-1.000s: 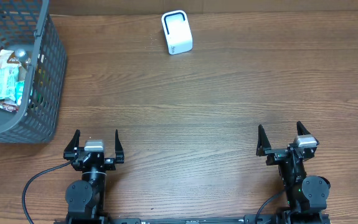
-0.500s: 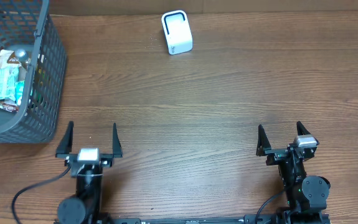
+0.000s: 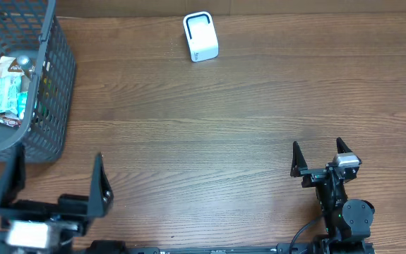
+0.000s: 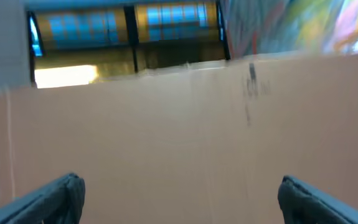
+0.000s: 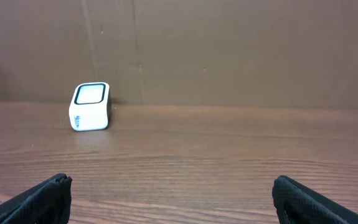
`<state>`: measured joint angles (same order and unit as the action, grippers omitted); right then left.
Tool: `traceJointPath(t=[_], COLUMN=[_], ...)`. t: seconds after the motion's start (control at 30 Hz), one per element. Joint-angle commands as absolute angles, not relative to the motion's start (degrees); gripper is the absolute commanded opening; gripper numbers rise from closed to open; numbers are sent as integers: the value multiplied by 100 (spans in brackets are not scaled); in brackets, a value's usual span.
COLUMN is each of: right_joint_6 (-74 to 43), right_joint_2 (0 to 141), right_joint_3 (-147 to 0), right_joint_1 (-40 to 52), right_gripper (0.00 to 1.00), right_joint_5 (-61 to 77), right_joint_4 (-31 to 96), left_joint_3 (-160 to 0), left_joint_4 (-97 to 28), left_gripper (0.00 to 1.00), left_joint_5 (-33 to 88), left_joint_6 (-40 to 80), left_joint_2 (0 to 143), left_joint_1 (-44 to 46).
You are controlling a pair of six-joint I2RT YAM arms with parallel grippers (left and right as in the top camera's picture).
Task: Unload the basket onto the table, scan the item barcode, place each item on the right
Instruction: 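Raise the left arm and reach into the grey basket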
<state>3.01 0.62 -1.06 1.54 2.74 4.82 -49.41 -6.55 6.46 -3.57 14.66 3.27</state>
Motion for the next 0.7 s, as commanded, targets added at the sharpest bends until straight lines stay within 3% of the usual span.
traceJointPath(t=[0.0,0.37,0.5,0.67], right_joint_6=[307,307,307,307], right_joint_2=[16,16,16,16], right_joint_3=[-45,-45,-45,-45], right_joint_1=[183,183,183,183], right_gripper=[100,100,100,100], right_joint_5=[261,261,261,261], right_joint_4=[464,464,464,464], left_joint_3=[-6311,-11194,-11996,-12049], left_joint_4=[-1542,-6226,-7072,-7183], left_gripper=[100,99,99,100], left_joint_5=[709,709,711,709], left_joint_6=[-596,-1291,-1288,-1284], left_joint_2=[2512,6523,7601,8447], left_joint_1=[311,311,311,311])
